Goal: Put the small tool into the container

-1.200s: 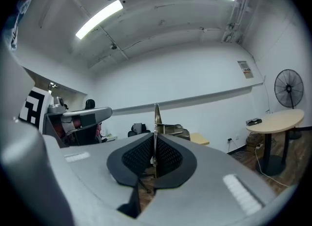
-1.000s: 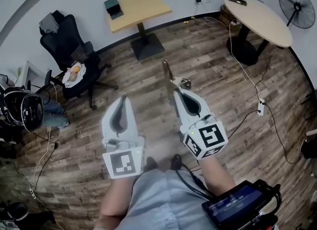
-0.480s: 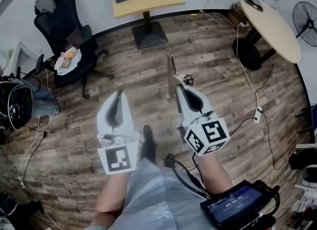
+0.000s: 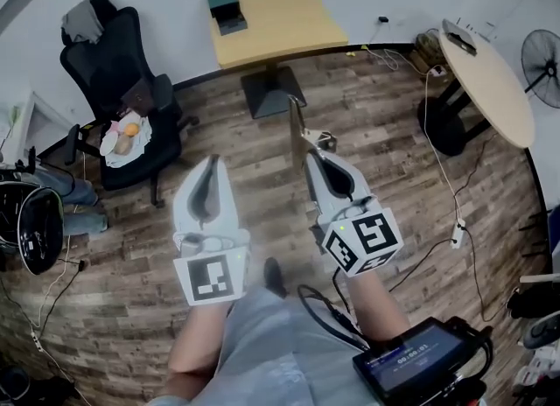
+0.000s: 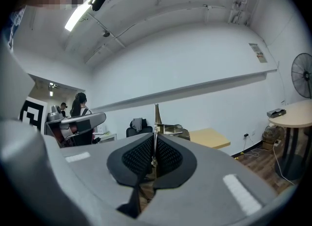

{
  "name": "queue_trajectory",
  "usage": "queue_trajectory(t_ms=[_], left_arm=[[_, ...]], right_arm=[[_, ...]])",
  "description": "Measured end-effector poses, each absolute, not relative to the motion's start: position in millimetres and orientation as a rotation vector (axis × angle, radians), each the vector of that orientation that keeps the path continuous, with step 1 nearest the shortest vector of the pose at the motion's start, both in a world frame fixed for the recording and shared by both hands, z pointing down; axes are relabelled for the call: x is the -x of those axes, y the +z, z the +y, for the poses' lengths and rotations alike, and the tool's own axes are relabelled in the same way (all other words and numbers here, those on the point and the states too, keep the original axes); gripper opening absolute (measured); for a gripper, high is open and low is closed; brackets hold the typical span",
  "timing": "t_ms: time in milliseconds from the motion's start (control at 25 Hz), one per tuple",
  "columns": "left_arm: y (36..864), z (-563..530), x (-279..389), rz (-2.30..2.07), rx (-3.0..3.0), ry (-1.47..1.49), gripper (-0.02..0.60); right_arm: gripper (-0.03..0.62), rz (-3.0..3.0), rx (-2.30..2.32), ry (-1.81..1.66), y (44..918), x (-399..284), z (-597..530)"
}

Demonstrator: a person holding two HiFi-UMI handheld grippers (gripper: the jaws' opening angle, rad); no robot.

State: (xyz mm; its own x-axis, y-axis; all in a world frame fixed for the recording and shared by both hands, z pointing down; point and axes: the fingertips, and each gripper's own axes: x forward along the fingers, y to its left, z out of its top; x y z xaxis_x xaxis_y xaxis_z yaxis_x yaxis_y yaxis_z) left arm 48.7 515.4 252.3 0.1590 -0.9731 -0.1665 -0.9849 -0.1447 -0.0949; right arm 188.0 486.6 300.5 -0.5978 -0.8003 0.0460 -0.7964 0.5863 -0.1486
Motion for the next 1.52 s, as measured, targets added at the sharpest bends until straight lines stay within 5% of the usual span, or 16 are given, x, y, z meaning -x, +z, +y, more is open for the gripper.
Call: queue_trajectory(t_ms=[520, 1520], left_arm=[[251, 430, -9, 1.919, 2.241, 0.093, 0.011], [232, 145, -64, 1.874, 2.164, -0.071, 0.011]], right_arm=[[0.005, 2.762, 1.432, -0.204, 290, -161, 403], [0.005, 2.69, 1.401, -0.289, 300, -220, 106]])
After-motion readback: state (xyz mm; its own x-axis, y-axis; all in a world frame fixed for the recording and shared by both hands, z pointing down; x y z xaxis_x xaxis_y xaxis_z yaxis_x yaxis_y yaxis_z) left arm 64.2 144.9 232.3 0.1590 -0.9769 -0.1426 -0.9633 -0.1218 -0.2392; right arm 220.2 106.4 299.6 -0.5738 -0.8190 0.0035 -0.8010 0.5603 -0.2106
